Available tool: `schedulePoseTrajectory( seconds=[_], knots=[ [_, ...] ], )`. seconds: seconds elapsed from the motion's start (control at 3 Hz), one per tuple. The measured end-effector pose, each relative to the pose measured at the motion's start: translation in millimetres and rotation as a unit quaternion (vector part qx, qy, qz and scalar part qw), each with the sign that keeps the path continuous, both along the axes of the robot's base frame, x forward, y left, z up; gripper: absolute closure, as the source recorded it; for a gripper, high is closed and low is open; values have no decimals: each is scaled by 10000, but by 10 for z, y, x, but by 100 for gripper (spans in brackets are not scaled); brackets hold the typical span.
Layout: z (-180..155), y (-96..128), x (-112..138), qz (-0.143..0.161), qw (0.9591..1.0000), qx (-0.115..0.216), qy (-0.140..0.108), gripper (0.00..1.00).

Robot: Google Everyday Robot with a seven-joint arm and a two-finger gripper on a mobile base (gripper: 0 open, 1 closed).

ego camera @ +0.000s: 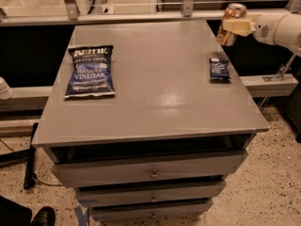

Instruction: Move orange can near rxbar blueberry

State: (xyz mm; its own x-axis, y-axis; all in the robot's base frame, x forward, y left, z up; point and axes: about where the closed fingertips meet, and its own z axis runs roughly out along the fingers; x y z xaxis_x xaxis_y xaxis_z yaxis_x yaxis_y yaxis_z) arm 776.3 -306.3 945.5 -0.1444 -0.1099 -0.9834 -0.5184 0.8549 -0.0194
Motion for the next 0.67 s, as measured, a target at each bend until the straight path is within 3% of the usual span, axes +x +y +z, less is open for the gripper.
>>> schedulePoseTrajectory(
  seconds=[0.67],
  knots=[
    [-204, 95, 15, 81, 9993, 341, -97, 100]
  ],
)
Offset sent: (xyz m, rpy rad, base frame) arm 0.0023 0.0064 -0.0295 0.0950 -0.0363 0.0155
